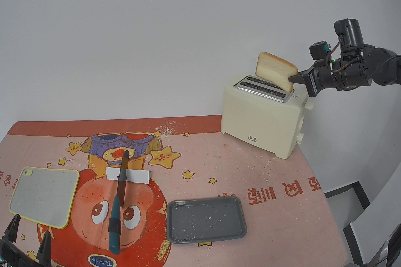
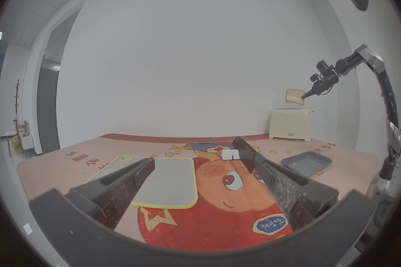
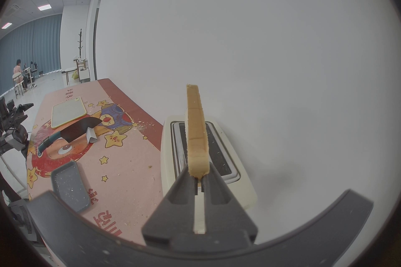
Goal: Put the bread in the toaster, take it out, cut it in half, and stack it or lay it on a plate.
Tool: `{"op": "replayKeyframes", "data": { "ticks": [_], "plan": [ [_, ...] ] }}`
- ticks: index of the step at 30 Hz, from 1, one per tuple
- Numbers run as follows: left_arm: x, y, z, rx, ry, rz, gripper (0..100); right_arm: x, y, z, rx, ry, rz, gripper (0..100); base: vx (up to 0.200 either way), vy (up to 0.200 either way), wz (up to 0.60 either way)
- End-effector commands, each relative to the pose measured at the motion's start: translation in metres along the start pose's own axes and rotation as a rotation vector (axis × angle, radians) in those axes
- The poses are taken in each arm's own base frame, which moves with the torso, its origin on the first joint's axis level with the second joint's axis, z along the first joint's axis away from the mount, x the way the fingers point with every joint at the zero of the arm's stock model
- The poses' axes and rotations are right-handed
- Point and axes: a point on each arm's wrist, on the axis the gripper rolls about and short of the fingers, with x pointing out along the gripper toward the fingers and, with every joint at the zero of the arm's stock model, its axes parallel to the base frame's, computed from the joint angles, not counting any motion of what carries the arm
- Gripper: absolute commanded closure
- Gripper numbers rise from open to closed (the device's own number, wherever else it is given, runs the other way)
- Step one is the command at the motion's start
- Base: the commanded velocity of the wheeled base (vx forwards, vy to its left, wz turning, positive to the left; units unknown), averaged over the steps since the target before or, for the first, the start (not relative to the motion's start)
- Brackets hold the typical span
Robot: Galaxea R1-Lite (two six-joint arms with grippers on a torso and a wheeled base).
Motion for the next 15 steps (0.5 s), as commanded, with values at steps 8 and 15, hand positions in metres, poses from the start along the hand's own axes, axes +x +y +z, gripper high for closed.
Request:
{"op": "replayKeyframes", "data": {
  "ticks": [8, 15],
  "plan": [
    [0.001, 0.000, -0.005, 0.000, 0.013, 0.000, 0, 0.026, -0.005, -0.002, 0.000, -0.008, 0.002, 100, 0.000, 0.000, 0.00],
    [0.001, 0.000, -0.005, 0.000, 0.013, -0.001, 0, 0.029, 0.001, -0.004, 0.001, 0.005, 0.023, 100, 0.000, 0.000, 0.00]
  ]
}}
